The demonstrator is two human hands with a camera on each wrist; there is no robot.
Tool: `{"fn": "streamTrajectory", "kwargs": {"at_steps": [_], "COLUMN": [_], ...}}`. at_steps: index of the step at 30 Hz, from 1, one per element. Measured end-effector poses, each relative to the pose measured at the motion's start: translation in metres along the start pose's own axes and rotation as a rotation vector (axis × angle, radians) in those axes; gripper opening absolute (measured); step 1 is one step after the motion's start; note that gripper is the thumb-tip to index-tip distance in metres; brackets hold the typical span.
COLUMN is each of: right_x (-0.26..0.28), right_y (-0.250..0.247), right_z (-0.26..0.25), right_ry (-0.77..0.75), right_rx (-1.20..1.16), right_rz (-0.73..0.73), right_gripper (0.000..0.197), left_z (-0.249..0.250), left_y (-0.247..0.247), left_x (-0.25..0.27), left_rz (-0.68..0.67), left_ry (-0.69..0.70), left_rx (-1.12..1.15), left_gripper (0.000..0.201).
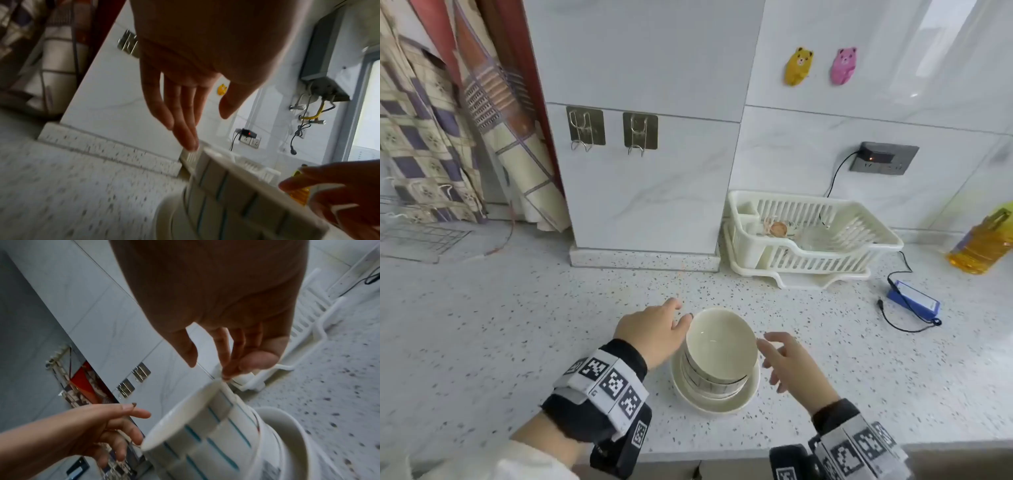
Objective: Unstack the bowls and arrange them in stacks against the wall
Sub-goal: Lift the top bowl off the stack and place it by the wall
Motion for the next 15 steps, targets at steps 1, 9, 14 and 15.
{"fn": "streamTrajectory", "kwargs": {"at_steps": [1, 9, 14, 15], "right_x": [-0.003, -0.012, -0.004, -0.001], "right_y": [0.007, 0.028, 0.023, 0.021], "right_z": [0.003, 0.004, -0.007, -0.01], "right_ry": [0.014, 0.0, -0.033, -0.038], "right_rx": [0.023, 0.173, 0.153, 0.149], "right_rz": [-0.014, 0.048, 0.088, 0.098], "right_gripper": [0.039, 0.019, 0.035, 0.038], "left_z": [-0.005, -0.016, -0.015, -0.015], "left_y": [0.011, 0.062, 0.062, 0.06], "left_x": [-0.001, -0.007, -0.009, -0.01], "left_rz": [-0.058, -0.143, -0.107, -0.101], "left_ry": [-0.034, -0.048, -0.031, -0.017], "left_rx": [0.01, 0.121, 0.205, 0.228], "left_gripper": [0.045, 0.038, 0.027, 0.025]}}
Point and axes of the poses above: each hand's wrist, its own x-axis away from the middle knuckle, its own y-axis out of the palm, z = x × y, the point moved 9 cm from there along -x, towards the middle knuckle, and after that the axes turned 15 degrees about y, right-handed, at the moved point
